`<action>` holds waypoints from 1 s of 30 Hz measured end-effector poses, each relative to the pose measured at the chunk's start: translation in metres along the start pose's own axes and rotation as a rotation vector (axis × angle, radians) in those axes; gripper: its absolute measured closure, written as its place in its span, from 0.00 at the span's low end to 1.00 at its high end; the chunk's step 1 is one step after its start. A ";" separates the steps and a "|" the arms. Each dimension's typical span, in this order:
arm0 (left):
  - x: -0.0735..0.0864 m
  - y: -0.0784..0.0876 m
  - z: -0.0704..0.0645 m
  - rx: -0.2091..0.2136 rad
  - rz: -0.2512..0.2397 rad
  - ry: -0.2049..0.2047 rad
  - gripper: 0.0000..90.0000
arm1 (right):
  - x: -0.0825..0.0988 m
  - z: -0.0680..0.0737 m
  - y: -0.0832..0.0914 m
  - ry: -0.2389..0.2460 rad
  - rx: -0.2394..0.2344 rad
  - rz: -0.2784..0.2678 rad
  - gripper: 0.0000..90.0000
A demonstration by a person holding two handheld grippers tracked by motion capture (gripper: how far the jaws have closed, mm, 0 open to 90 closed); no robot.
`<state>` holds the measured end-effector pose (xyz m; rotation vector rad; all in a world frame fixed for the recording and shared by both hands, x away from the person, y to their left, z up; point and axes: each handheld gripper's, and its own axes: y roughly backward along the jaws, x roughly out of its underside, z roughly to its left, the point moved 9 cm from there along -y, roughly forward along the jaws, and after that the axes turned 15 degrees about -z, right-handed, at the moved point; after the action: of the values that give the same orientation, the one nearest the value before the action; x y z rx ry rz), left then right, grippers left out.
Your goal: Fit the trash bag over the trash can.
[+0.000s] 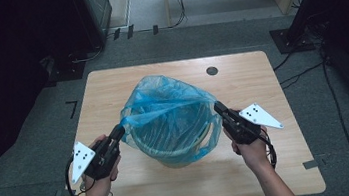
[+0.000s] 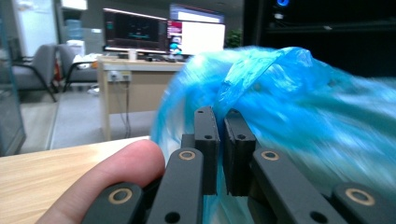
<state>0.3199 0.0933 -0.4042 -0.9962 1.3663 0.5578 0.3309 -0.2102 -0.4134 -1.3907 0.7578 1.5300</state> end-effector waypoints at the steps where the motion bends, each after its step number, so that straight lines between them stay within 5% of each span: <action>1: -0.001 -0.007 0.003 -0.013 0.000 0.001 0.94 | 0.002 -0.002 -0.003 -0.008 0.009 0.019 1.00; 4: -0.001 -0.029 0.013 -0.055 0.004 0.039 0.92 | 0.009 -0.010 -0.013 -0.038 0.032 0.059 1.00; 9: 0.009 -0.070 0.032 -0.127 0.055 0.173 0.92 | 0.022 -0.011 -0.025 -0.034 0.043 0.100 1.00; 12: 0.025 -0.087 0.041 -0.161 0.126 0.266 0.93 | 0.030 -0.011 -0.030 -0.011 0.052 0.134 1.00; 15: 0.054 -0.095 0.043 -0.190 0.251 0.310 0.93 | 0.039 -0.015 -0.035 -0.018 0.060 0.161 0.98; 18: 0.074 -0.094 0.041 -0.195 0.324 0.315 0.94 | 0.039 -0.016 -0.034 -0.039 0.060 0.140 0.97; 23: 0.109 -0.088 0.033 -0.186 0.432 0.334 0.93 | 0.040 -0.017 -0.033 -0.001 0.068 0.129 1.00; 30: 0.134 -0.080 0.027 -0.206 0.539 0.259 0.92 | 0.053 -0.011 -0.043 -0.007 0.065 0.158 1.00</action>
<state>0.4231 0.0478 -0.5153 -0.8797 1.8545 1.0134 0.3770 -0.1910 -0.4619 -1.3023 0.9243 1.6154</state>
